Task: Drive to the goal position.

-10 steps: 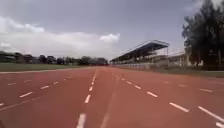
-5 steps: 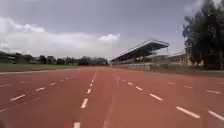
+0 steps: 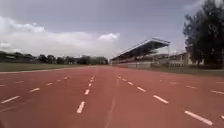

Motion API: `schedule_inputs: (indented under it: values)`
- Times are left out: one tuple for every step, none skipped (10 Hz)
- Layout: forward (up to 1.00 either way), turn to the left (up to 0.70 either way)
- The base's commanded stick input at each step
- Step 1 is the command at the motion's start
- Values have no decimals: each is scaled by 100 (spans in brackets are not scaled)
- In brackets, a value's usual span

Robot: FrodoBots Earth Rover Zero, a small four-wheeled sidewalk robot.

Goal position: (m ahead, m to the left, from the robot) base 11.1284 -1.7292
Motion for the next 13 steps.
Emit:
schedule_inputs:
  values:
    - [45, 0]
    - [45, 0]
    - [45, 0]
    - [45, 0]
    - [45, 0]
    - [45, 0]
    - [45, 0]
    - [45, 0]
    - [45, 0]
    - [45, 0]
    - [45, 0]
    - [45, 0]
    - [45, 0]
